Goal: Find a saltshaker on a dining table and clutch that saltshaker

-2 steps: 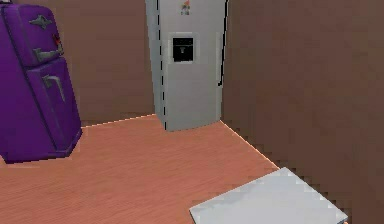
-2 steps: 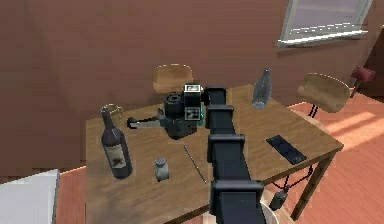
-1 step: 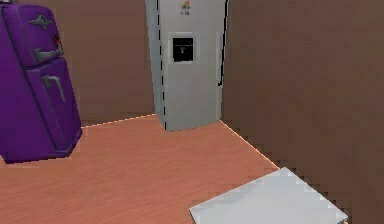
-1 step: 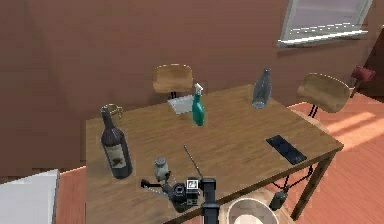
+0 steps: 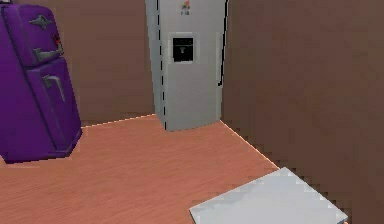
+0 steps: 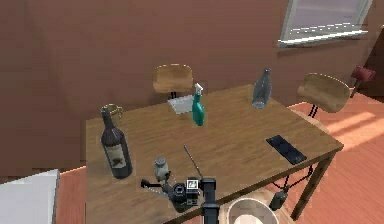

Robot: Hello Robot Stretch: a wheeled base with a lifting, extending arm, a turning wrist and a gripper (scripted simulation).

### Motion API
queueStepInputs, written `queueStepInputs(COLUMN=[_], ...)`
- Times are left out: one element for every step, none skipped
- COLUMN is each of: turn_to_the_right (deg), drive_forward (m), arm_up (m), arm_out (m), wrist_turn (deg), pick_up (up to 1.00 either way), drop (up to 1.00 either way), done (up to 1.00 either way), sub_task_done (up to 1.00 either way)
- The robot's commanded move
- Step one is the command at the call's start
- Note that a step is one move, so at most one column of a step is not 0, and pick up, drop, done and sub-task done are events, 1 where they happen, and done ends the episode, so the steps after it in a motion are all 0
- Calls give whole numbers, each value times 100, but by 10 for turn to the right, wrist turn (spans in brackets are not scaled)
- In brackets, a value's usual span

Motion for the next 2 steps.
queueStepInputs(turn_to_the_right=[0,0], drive_forward=[0,0], arm_up=[10,0], arm_out=[0,0], wrist_turn=[0,0], pick_up=[0,0], drop=[0,0], done=[0,100], sub_task_done=[0,0])
